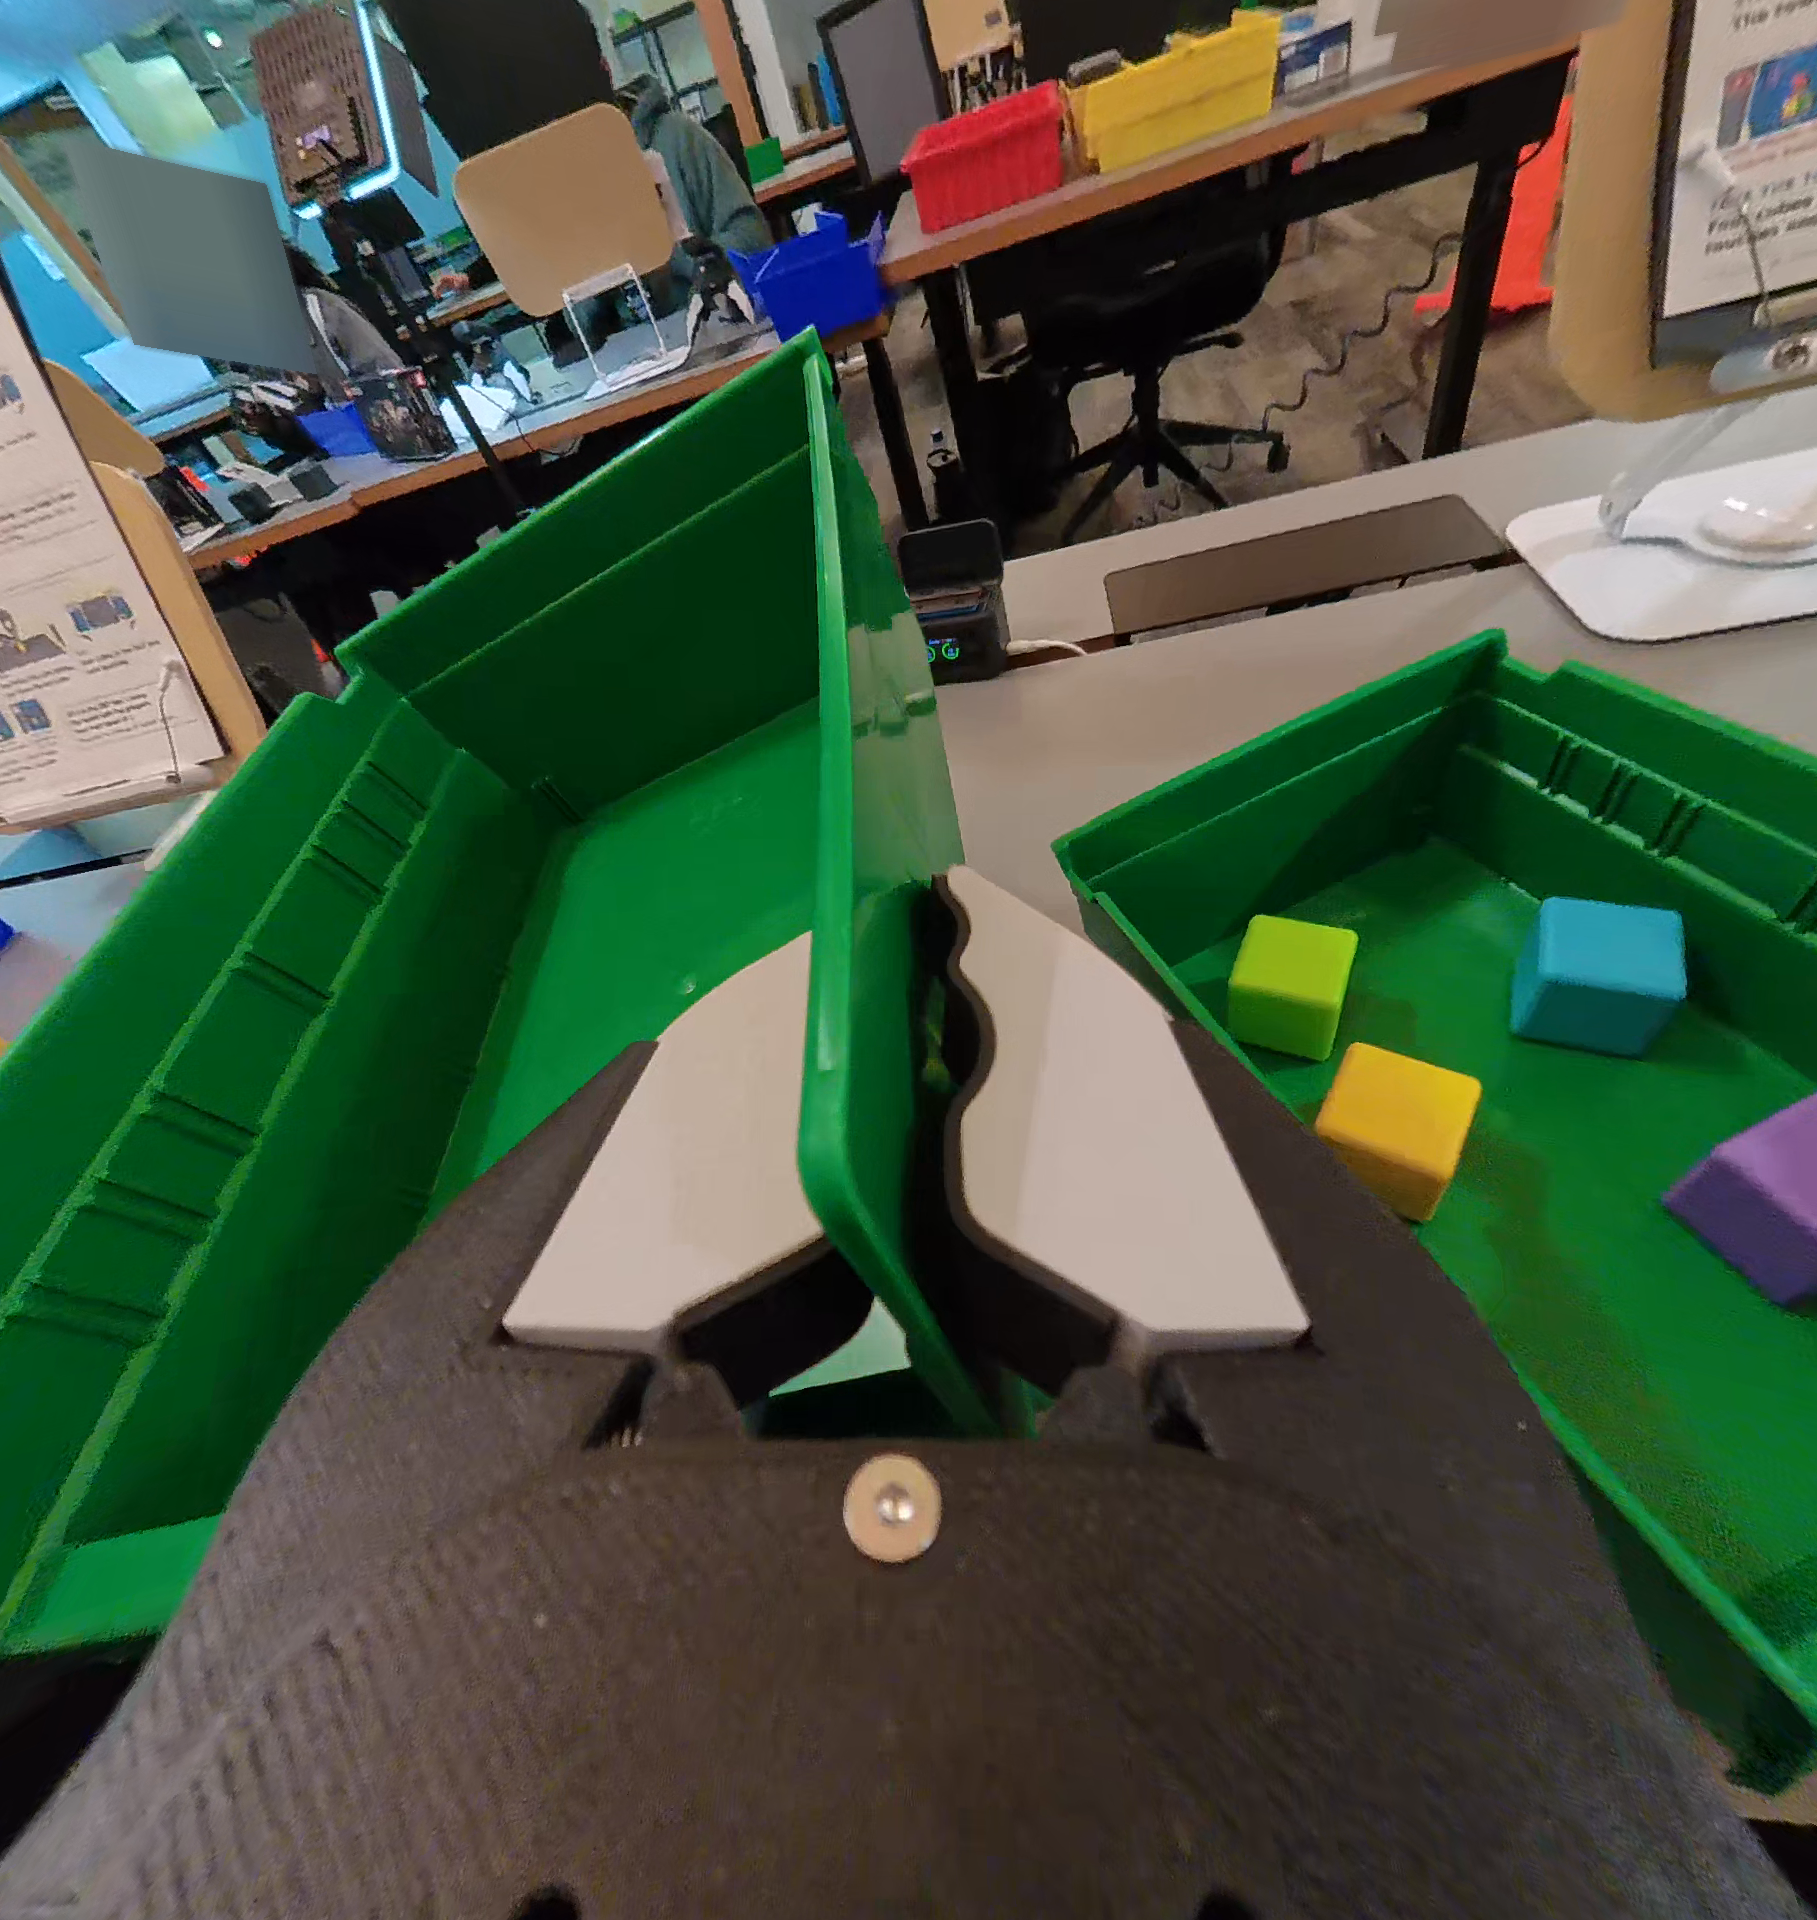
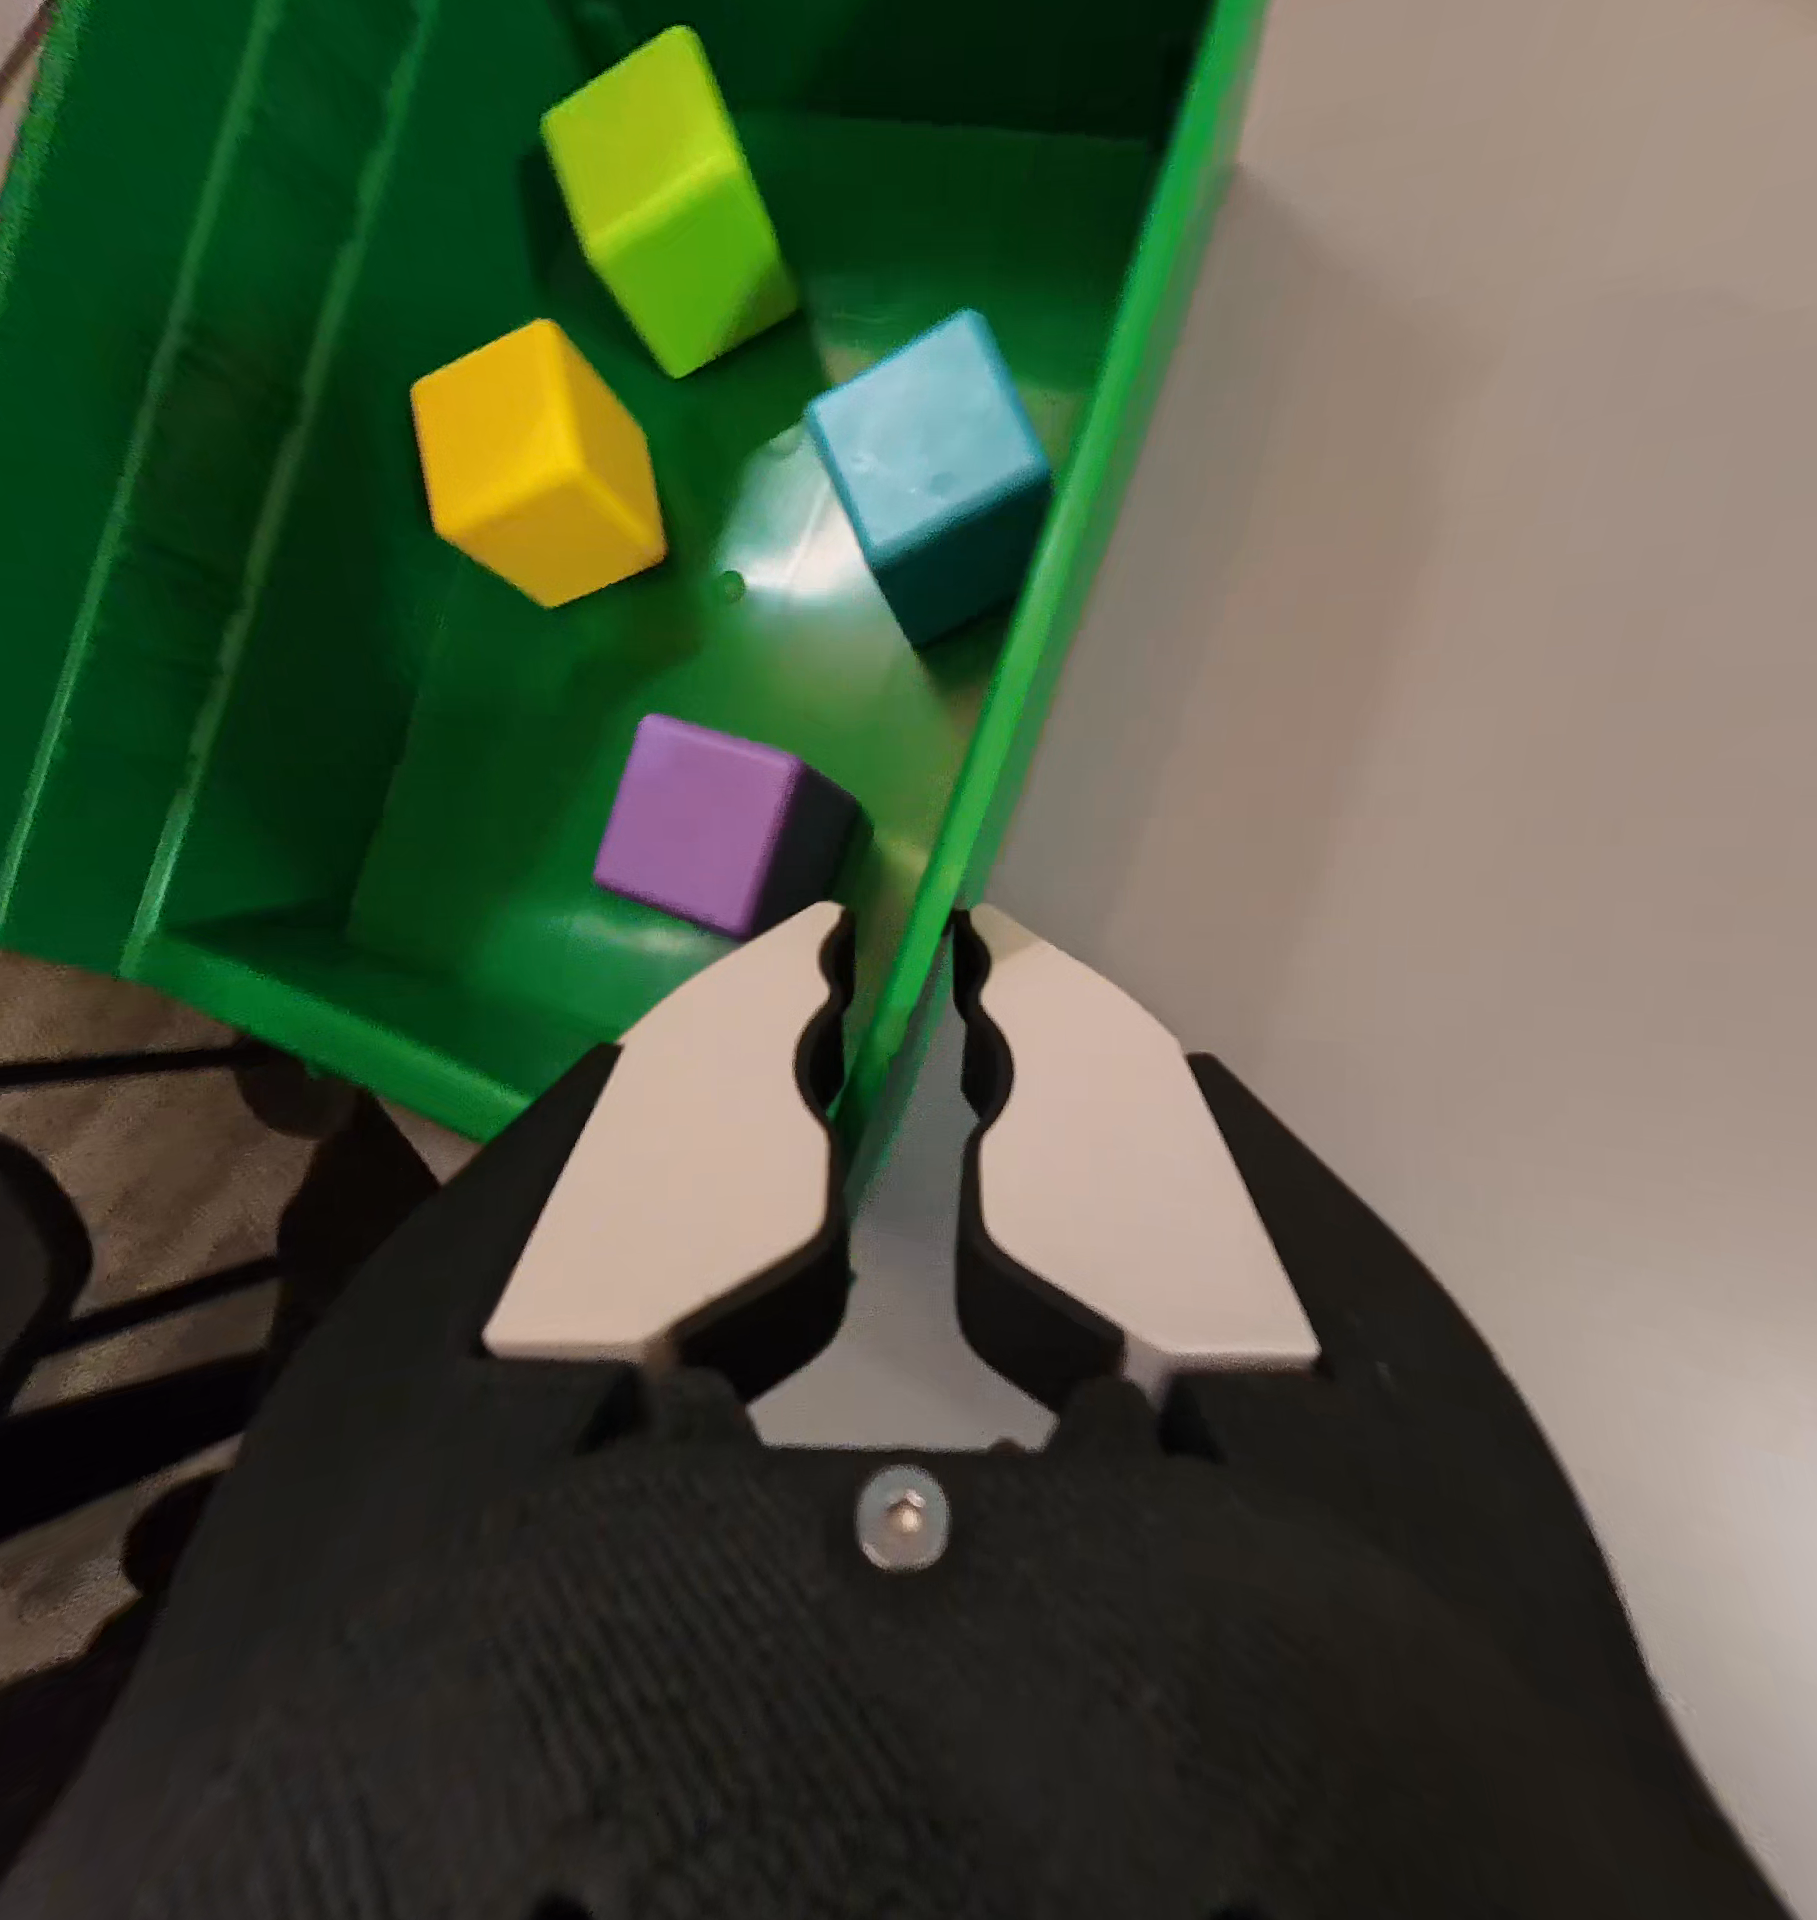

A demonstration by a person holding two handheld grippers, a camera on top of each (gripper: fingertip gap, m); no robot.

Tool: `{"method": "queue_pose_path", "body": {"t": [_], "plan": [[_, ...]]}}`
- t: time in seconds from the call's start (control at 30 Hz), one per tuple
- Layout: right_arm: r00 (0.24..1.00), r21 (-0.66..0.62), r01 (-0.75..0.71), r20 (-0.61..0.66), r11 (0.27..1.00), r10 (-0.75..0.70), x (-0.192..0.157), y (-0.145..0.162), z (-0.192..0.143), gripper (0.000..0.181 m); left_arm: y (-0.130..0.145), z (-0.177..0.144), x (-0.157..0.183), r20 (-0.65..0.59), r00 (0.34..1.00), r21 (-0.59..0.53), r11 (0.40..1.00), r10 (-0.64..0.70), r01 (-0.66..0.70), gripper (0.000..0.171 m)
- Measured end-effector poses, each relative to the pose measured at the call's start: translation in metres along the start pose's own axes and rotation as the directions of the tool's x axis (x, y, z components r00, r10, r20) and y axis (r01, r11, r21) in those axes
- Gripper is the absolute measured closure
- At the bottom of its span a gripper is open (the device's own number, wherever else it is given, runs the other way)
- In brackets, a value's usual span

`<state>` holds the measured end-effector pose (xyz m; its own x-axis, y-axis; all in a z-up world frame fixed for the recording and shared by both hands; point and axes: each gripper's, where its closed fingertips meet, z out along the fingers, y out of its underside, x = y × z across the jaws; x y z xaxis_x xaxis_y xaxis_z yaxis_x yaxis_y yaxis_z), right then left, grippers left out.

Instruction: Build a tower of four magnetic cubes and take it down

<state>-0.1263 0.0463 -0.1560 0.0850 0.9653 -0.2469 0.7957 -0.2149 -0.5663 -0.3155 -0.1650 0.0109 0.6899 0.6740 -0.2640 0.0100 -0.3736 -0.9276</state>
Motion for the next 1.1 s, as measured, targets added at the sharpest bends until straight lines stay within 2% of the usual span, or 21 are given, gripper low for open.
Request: {"method": "queue_pose_path", "body": {"t": [0.1, 0.2, 0.23, 0.33, 0.4, 0.47, 0.53, 0.63, 0.73, 0.9, 1.1], "plan": [[0.995, -0.02, 0.101, 0.007, 0.995, -0.101, -0.004, -0.006, -0.006, 0.156, -0.001, 0.001, -0.002, -0.004, 1.0, 0.01, 1.0, -0.017, 0.017, 0.163], [0.994, -0.066, 0.103, 0.046, 0.992, -0.1, -0.002, -0.018, -0.008, 0.149, 0.002, 0.003, 0.001, 0.0, 1.0, -0.002, 1.0, 0.002, -0.002, 0.163], [0.993, -0.097, 0.106, 0.057, 0.99, -0.101, 0.0, -0.021, -0.005, 0.143, 0.003, 0.004, 0.002, 0.0, 1.0, -0.008, 1.0, 0.009, -0.009, 0.164], [0.987, -0.263, 0.126, 0.129, 0.957, -0.095, 0.003, -0.017, 0.007, 0.138, 0.003, 0.006, 0.005, -0.006, 1.0, -0.005, 1.0, 0.012, -0.012, 0.164], [0.985, -0.366, 0.055, 0.172, 0.929, 0.01, 0.001, -0.012, 0.017, 0.152, 0.002, 0.007, 0.007, -0.011, 1.0, -0.001, 1.0, 0.008, -0.008, 0.164], [0.987, -0.399, 0.01, 0.152, 0.917, 0.056, 0.006, -0.012, 0.026, 0.159, 0.003, 0.007, 0.009, -0.015, 1.0, -0.003, 1.0, 0.012, -0.012, 0.164], [0.997, -0.36, 0.045, 0.079, 0.932, -0.017, 0.02, -0.021, 0.032, 0.171, 0.004, 0.008, 0.01, -0.017, 1.0, -0.005, 1.0, 0.015, -0.016, 0.164], [0.993, -0.304, 0.108, -0.003, 0.947, -0.114, 0.036, -0.036, 0.038, 0.175, 0.005, 0.009, 0.009, -0.019, 1.0, -0.002, 1.0, 0.008, -0.008, 0.164], [0.995, -0.248, 0.076, -0.048, 0.966, -0.091, 0.045, -0.051, 0.045, 0.176, 0.004, 0.008, 0.007, -0.016, 1.0, 0.006, 1.0, -0.004, 0.004, 0.163], [0.999, -0.221, 0.009, -0.048, 0.975, -0.02, 0.048, -0.072, 0.059, 0.177, -0.003, 0.004, 0.007, 0.006, 1.0, 0.035, 0.999, -0.004, 0.003, 0.163], [0.993, -0.12, -0.107, -0.054, 0.987, 0.101, 0.057, -0.099, 0.074, 0.176, -0.01, 0.002, 0.013, -0.003, 1.0, 0.061, 0.998, 0.002, -0.002, 0.163]]}}
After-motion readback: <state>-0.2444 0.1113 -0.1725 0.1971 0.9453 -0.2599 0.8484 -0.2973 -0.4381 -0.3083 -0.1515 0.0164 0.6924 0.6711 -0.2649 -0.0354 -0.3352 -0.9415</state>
